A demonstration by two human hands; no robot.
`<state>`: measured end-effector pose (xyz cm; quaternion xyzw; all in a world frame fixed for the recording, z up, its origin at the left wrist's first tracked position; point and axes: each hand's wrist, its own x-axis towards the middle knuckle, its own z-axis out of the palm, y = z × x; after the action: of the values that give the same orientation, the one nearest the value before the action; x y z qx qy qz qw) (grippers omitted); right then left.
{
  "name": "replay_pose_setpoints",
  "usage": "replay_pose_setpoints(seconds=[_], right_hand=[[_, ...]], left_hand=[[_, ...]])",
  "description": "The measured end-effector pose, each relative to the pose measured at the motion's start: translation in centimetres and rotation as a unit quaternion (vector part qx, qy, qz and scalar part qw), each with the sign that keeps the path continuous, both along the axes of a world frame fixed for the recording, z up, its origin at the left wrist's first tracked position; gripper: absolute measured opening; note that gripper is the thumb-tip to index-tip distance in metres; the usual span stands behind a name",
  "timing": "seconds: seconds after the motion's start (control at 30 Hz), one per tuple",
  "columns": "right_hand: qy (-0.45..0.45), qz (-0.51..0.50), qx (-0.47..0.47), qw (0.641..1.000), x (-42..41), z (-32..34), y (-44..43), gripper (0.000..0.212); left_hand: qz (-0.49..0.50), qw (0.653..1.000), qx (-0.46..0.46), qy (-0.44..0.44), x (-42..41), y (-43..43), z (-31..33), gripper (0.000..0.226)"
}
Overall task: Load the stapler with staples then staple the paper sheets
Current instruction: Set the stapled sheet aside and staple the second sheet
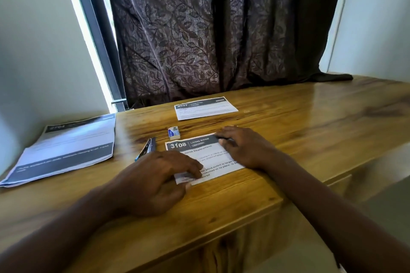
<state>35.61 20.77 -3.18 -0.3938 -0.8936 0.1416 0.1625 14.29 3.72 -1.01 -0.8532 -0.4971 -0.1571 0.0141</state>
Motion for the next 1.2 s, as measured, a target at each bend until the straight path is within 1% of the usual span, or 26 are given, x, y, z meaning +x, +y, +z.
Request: replay_pose_setpoints(seconds=[0.07, 0.13, 0.2, 0.27, 0.4, 0.53, 0.7, 0.83, 0.9, 1.07, 1.2], right_hand=[[-0.007, -0.001, 0.007, 1.000, 0.1, 0.1, -0.2, 0.046], [-0.009, -0.001, 0.008, 1.000, 0.1, 0.1, -0.2, 0.046], [-0.006, -0.001, 0.005, 1.000, 0.1, 0.0, -0.2, 0.044], [-0.001, 0.002, 0.005, 1.000, 0.1, 0.0, -0.2, 0.039], [-0.008, 0.014, 0.014, 1.000, 0.2, 0.1, -0.1, 0.028], [-0.012, 0.007, 0.012, 1.000, 0.3, 0.1, 0.1, 0.030], [-0.017, -0.001, -0.002, 1.000, 0.3, 0.2, -0.1, 0.042], [-0.013, -0.014, 0.001, 1.000, 0.1, -0.2, 0.1, 0.047], [-0.007, -0.016, -0.001, 1.000, 0.0, -0.1, 0.0, 0.047], [0.008, -0.015, 0.000, 1.000, 0.2, 0.1, -0.1, 0.045], [0.017, -0.025, -0.012, 0.999, 0.1, 0.3, -0.4, 0.045]], left_hand=[[0.009, 0.999, 0.012, -0.047, 1.1, 0.6, 0.1, 0.036], [0.024, 0.994, 0.030, -0.098, 2.9, 1.8, 0.2, 0.027], [0.043, 0.991, 0.055, -0.116, 4.4, 3.9, 0.4, 0.018], [0.053, 0.992, 0.055, -0.100, 5.4, 6.2, 0.8, 0.022], [0.015, 1.000, 0.003, -0.007, 5.7, 9.4, 1.1, 0.033], [-0.025, 0.999, 0.009, 0.040, 5.4, 10.2, 1.6, 0.034], [-0.012, 0.996, 0.026, 0.084, 3.7, 8.4, 1.5, 0.028], [0.006, 0.998, 0.018, 0.063, 2.2, 6.7, 1.0, 0.059], [0.015, 0.998, 0.010, 0.055, 1.4, 5.8, 0.8, 0.065], [0.042, 0.998, -0.006, 0.036, -0.8, 3.8, 0.2, 0.062], [0.028, 1.000, -0.002, 0.005, -1.9, 2.7, -0.7, 0.052]])
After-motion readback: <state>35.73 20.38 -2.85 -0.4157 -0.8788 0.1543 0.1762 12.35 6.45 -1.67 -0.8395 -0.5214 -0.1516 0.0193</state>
